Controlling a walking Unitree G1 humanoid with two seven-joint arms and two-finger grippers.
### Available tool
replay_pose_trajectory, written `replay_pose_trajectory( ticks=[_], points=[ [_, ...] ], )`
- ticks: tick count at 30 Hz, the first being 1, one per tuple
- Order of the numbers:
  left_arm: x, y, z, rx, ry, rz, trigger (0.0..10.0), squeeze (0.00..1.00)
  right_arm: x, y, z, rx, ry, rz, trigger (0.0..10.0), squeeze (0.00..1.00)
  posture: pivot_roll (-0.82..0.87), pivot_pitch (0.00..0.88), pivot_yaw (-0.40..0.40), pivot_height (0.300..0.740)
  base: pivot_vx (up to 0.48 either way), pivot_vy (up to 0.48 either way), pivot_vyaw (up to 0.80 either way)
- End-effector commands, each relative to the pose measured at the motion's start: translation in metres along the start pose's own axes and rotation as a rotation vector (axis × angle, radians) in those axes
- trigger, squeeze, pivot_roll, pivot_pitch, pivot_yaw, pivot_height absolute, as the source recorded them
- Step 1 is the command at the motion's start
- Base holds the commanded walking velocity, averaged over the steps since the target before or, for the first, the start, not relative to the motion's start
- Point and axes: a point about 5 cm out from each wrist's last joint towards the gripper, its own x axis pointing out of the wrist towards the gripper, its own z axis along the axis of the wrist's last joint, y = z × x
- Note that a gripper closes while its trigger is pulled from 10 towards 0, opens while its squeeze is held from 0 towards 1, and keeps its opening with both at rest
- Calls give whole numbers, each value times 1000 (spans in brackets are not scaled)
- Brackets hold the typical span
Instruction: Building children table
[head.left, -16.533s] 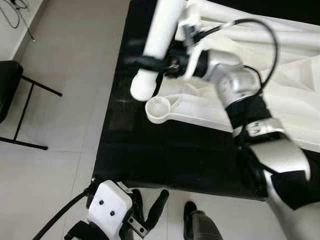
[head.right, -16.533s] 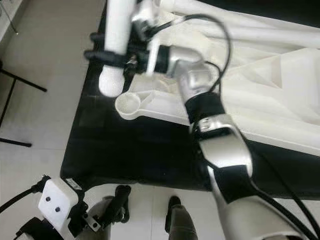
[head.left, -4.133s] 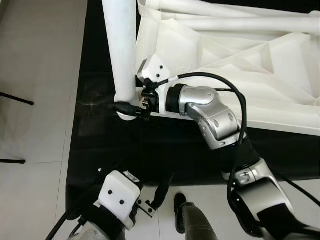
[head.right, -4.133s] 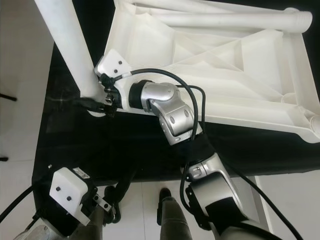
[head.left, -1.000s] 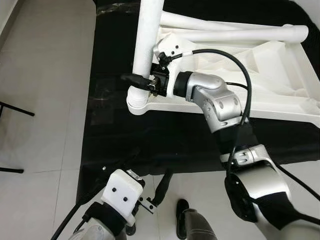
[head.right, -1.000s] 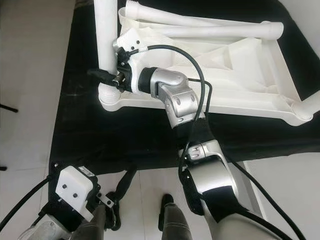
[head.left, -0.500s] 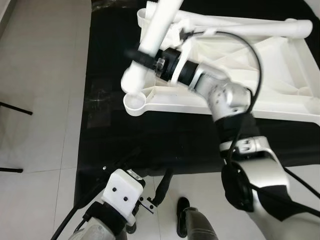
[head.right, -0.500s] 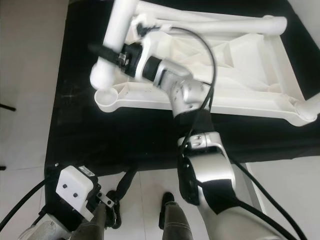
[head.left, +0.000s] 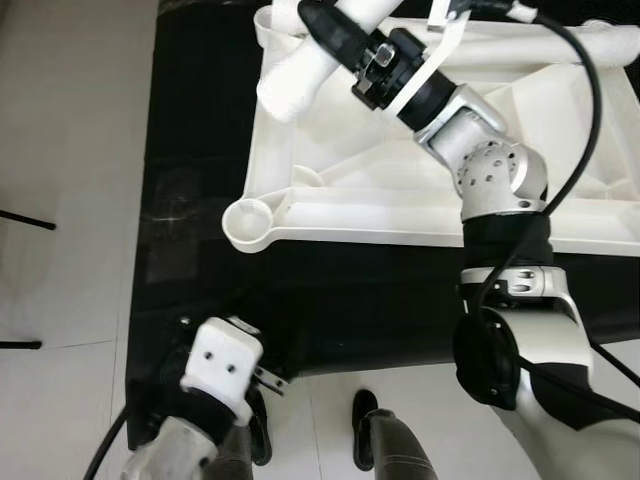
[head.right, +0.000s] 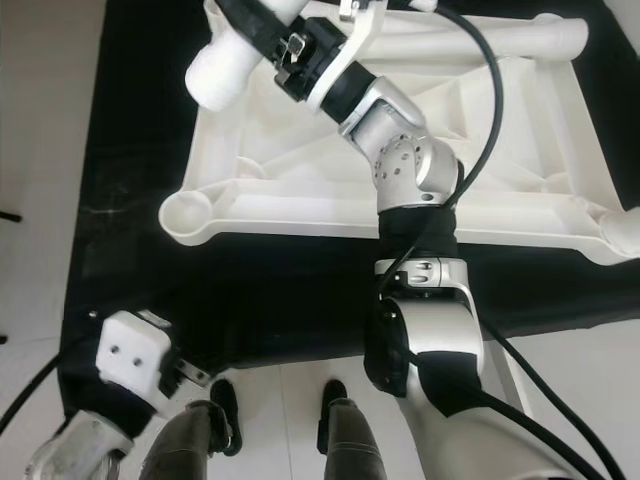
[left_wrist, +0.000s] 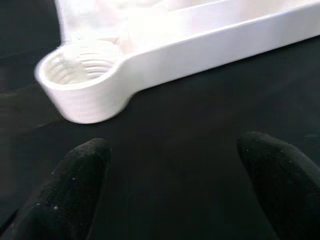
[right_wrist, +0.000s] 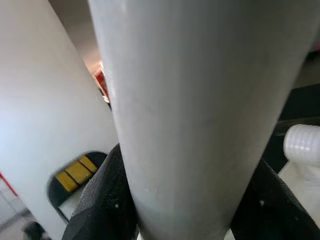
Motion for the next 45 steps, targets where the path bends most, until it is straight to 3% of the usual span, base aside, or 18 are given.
replay_pose_trajectory(
  ticks=[1, 3, 4, 7, 10, 13, 20, 23, 27, 29, 34, 36, 45],
  points=[
    [-2, 7, -7, 21, 43, 61, 10000, 0, 0, 5, -5, -67, 35, -2, 10000, 0, -5, 262, -10, 740, 0, 0, 0],
    [10, 29, 11, 54, -32, 138, 10000, 0, -6, 3, -14, -174, 96, -71, 10000, 0, -2, 230, -4, 740, 0, 0, 0],
    [10, 29, 11, 54, -32, 138, 10000, 0, -6, 3, -14, -174, 96, -71, 10000, 0, -2, 230, -4, 740, 0, 0, 0],
    [21, 51, 39, 74, -144, 189, 10000, 0, -14, -6, -17, -260, 118, -164, 10000, 0, 3, 213, -1, 740, 0, 0, 0],
    [24, 57, 50, 74, -187, 192, 10000, 0, -16, -10, -16, -295, 123, -198, 10000, 0, 7, 199, 1, 740, 0, 0, 0],
    [34, 69, 87, 44, -329, 158, 10000, 0, -23, -20, -14, -375, 146, -266, 10000, 0, 2, 176, 4, 740, 0, 0, 0],
    [45, 71, 115, 24, -432, 102, 10000, 0, -24, -20, -15, -439, 161, -279, 10000, 0, -24, 156, -4, 740, 0, 0, 0],
    [45, 71, 115, 24, -432, 102, 10000, 0, -24, -20, -15, -439, 161, -279, 10000, 0, -24, 156, -4, 740, 0, 0, 0],
    [57, 71, 131, 31, -488, 55, 10000, 0, -21, -16, -21, -493, 184, -294, 10000, 0, -40, 136, 0, 740, 0, 0, 0],
    [64, 70, 135, 21, -497, 43, 10000, 0, -20, -11, -33, -504, 208, -286, 10000, 0, -38, 129, 0, 740, 0, 0, 0],
    [66, 71, 137, 12, -492, 35, 10000, 0, -20, -9, -36, -508, 213, -283, 10000, 0, -38, 129, 0, 740, 0, 0, 0],
    [83, 69, 142, -7, -507, 15, 10000, 0, -16, -3, -47, -541, 234, -259, 10000, 0, -16, 113, 10, 740, 0, 0, 0],
    [110, 63, 161, -18, -556, -57, 10000, 0, -4, 9, -56, -574, 236, -213, 10000, 0, -1, 94, 13, 740, 0, 0, 0]
  ],
)
